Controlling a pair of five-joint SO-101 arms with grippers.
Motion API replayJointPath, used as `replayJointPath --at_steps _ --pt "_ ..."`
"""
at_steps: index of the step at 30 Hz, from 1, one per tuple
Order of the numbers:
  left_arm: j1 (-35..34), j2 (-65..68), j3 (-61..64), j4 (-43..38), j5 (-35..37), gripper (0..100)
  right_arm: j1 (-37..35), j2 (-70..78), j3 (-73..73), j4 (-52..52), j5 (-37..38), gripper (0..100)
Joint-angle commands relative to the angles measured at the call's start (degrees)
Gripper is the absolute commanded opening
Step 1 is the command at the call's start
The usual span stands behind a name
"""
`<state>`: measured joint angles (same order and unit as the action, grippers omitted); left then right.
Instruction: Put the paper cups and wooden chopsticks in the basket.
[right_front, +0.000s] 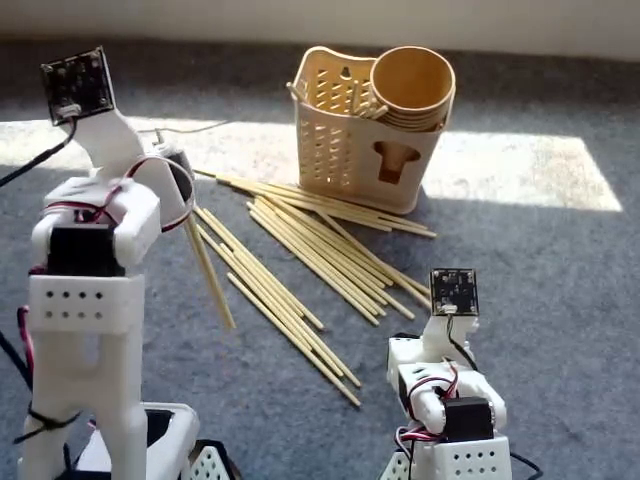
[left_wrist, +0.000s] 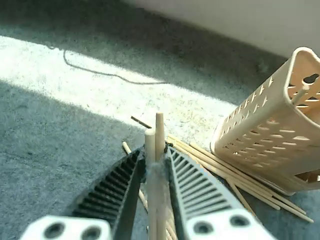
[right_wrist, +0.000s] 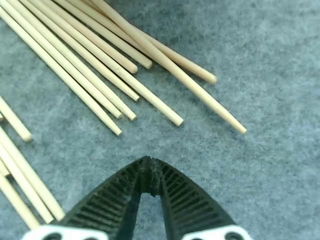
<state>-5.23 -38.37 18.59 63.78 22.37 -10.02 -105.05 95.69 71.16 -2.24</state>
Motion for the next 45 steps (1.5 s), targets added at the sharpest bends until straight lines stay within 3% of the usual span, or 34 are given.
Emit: replayJointPath --at_steps 1,12,32,45 --pt "0.8 -5.8 -2.8 -2.5 0.4 1 0.5 -0.2 8.6 0.6 -0.2 0.5" --pt "0.8 -14.1 -2.4 -8.6 0.4 1 0.5 -0.2 8.6 0.6 -0.2 0.5" --pt "1.3 -13.8 -2.2 -19.3 0.8 1 0.5 -0.2 8.6 0.6 -0.2 0.5" --pt "9.6 -13.7 -2.2 -31.5 0.5 1 0.5 -0.2 8.6 0.6 -0.2 0.5"
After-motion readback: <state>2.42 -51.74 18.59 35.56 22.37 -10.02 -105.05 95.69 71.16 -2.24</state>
